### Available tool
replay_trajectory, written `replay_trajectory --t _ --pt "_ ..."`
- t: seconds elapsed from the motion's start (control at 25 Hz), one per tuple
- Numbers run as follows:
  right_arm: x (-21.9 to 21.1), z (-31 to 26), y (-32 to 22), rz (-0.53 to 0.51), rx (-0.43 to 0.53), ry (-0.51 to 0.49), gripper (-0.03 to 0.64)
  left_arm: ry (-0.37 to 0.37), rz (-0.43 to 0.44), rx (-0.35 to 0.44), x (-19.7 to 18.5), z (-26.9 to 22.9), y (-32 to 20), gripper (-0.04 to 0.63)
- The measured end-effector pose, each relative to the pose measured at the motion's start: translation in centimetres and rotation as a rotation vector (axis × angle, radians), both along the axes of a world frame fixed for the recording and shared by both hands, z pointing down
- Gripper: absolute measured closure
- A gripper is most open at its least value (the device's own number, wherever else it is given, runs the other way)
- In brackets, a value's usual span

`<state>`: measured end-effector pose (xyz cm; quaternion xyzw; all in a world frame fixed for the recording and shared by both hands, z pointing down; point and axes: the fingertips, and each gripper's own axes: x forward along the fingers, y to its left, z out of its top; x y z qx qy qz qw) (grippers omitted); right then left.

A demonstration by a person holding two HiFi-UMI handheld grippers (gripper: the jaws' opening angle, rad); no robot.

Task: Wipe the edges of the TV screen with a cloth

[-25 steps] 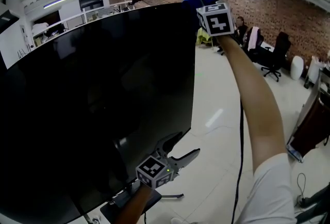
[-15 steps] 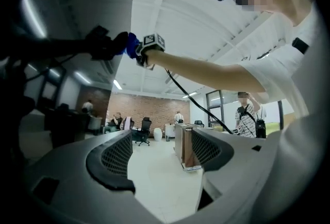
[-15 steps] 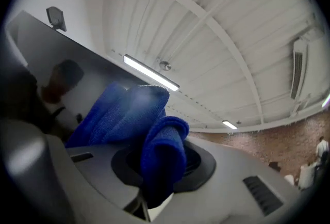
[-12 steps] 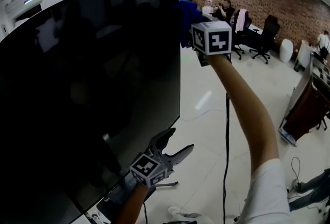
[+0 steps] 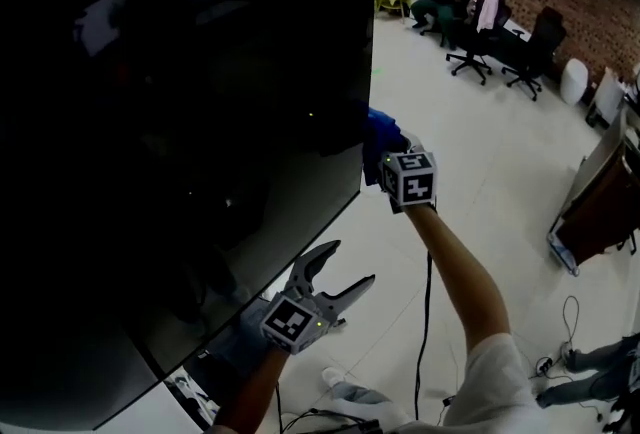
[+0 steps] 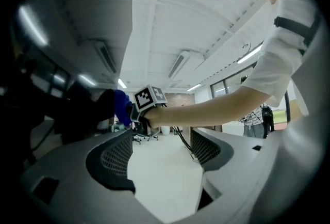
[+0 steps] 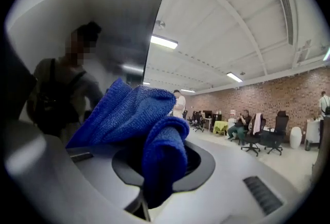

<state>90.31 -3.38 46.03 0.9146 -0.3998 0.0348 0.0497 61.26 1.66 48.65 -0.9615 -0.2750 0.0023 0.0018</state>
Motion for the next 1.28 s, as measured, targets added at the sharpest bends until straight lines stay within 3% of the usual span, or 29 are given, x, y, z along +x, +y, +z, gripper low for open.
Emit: replay_trajectory --t 0.12,0.44,0.56,0.72,0.8,1.08,1.28 --pt "0.0 7.6 -0.2 0.028 -0.021 -0.097 0.535 -0.019 -0.035 0.003 -0.1 2.7 -1.2 0.258" --pt "-0.3 23.7 0.0 0.052 -0.260 -0.303 0.535 -0.090 -0.097 -0.013 -1.1 6.5 -2.9 0.258" --pt "-0.5 25.5 0.8 0.057 -0.225 -0.365 0.535 -0.096 -0.129 -0.026 -1.2 6.0 -3.0 0.258" --pt "-3.1 27.0 0.5 0.075 -0.029 -0.507 0.535 -0.117 -0.172 -0.034 -3.2 6.7 -3.9 0.261" --pt "-4.9 27.0 -0.3 0.065 0.025 -0.568 0.535 -0.118 -0.195 -0.041 -4.2 6.8 -4.7 0.261" --pt "-11.4 27.6 -3.2 -0.046 0.005 -0.615 0.538 -0.097 -0.281 -0.051 -7.2 5.5 -6.7 0.261" --pt "-19.5 27.2 -7.2 -0.164 0.009 -0.652 0.538 -0.047 -0.394 -0.059 -12.6 4.9 -11.9 0.261"
